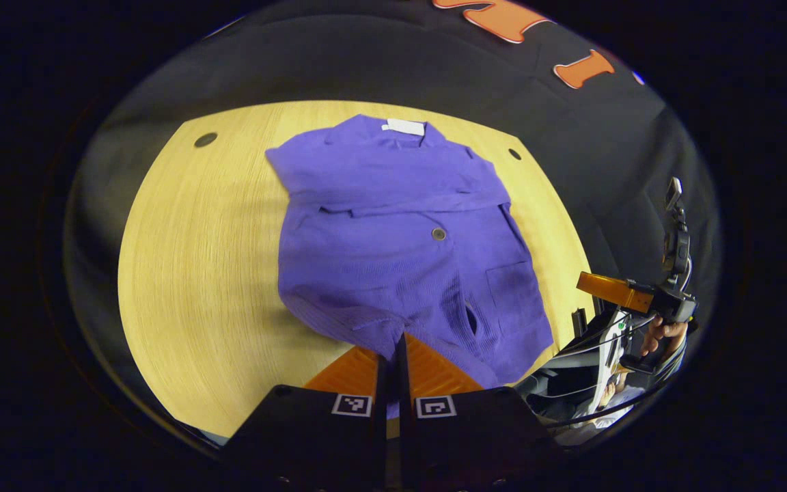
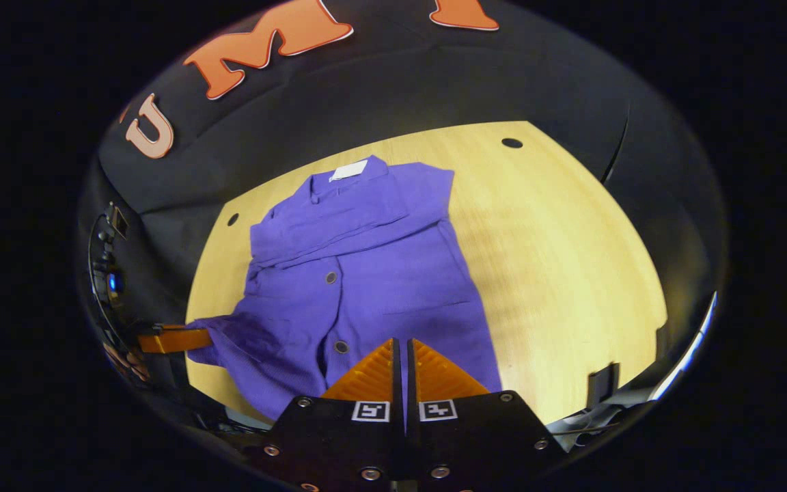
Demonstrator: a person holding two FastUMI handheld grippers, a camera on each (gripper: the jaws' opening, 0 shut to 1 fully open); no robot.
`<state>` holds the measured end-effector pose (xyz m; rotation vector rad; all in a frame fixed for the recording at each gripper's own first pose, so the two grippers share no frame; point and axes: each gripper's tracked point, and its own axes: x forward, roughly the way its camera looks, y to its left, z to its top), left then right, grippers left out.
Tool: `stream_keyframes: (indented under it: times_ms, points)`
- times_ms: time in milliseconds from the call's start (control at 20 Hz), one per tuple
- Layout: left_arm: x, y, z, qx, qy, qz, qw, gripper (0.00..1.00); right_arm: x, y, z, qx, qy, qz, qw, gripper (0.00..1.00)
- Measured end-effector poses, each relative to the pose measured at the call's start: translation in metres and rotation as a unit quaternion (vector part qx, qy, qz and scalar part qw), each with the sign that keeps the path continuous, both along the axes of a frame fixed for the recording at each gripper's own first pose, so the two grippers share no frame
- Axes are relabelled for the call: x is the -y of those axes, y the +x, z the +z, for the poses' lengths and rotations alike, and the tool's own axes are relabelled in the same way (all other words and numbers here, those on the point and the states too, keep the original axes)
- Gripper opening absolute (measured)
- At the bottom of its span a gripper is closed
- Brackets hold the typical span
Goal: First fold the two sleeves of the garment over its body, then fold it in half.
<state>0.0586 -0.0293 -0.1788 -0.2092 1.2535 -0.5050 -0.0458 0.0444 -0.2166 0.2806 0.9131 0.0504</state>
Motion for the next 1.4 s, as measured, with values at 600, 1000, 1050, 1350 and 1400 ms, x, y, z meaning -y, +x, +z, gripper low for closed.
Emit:
stream_keyframes:
  times_ms: [600, 1000, 1050, 1350, 1400]
  points:
    - [-0.001, -0.016, -0.019, -0.034, 0.013, 0.017, 0.999, 0.1, 0.044, -0.09, -0.133, -0.165, -0.041, 0.005, 0.985, 0.74]
    - [-0.006, -0.022, -0.026, -0.05, 0.023, 0.039, 0.998, 0.1, 0.036, -0.096, -0.157, -0.183, -0.064, 0.039, 0.98, 0.68]
    - [-0.007, -0.024, -0.027, -0.052, 0.022, 0.04, 0.998, 0.1, 0.032, -0.095, -0.157, -0.179, -0.062, 0.043, 0.981, 0.6]
    - [-0.011, -0.027, -0.028, -0.052, 0.021, 0.042, 0.998, 0.1, 0.016, -0.078, -0.14, -0.169, -0.01, 0.011, 0.985, 0.04]
    - [-0.012, -0.026, -0.026, -0.048, 0.022, 0.041, 0.998, 0.09, 0.018, -0.068, -0.129, -0.153, -0.014, 0.013, 0.988, 0.04]
